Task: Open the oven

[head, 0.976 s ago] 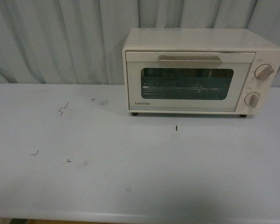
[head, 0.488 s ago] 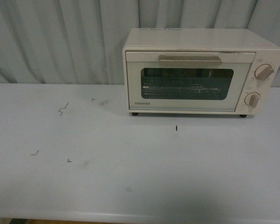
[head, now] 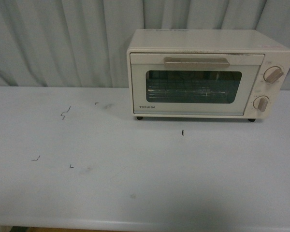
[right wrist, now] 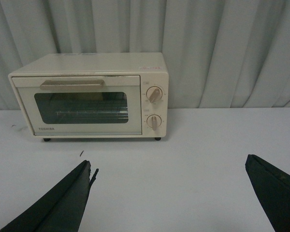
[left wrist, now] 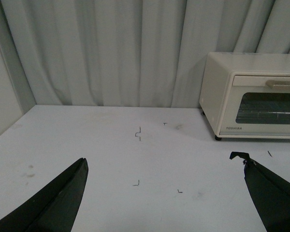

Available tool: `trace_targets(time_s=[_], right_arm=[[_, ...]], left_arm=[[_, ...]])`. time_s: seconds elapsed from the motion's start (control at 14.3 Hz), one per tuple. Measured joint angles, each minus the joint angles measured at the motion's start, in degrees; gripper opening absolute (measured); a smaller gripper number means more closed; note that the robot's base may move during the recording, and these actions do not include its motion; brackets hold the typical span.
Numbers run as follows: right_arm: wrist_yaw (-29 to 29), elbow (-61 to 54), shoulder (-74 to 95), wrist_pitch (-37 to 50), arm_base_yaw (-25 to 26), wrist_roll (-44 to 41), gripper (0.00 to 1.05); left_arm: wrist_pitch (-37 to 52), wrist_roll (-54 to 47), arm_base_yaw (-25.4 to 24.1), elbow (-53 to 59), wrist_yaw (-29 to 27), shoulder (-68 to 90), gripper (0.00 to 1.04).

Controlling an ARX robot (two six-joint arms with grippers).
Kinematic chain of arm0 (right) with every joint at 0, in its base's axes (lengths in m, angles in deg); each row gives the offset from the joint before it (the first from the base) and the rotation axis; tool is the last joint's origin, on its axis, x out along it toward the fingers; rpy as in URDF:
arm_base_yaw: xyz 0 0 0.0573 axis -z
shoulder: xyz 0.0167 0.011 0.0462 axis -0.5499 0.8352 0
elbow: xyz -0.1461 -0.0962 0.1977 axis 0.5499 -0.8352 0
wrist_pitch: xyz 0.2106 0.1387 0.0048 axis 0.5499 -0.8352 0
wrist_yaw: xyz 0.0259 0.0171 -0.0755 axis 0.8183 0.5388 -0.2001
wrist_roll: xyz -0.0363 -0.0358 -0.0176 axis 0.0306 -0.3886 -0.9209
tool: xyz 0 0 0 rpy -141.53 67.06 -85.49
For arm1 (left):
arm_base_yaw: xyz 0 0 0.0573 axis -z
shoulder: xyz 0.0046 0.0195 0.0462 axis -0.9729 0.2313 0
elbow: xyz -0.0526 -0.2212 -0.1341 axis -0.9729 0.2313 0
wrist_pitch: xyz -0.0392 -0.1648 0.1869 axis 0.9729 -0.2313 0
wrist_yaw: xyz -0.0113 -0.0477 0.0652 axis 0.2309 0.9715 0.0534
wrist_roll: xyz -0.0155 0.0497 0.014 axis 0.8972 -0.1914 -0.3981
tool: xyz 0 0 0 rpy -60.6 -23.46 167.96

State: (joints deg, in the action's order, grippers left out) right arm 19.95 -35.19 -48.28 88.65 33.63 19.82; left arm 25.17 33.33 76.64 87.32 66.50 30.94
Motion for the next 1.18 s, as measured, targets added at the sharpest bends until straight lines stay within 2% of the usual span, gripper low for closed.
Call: trace_targets(time_s=[1.18], right_arm=[[0.0, 0.0, -0.02, 0.2, 0.0, 0.0, 0.98]], left_arm=[[0.07, 0.0, 0.0, 0.0, 0.0, 0.0, 0.98]])
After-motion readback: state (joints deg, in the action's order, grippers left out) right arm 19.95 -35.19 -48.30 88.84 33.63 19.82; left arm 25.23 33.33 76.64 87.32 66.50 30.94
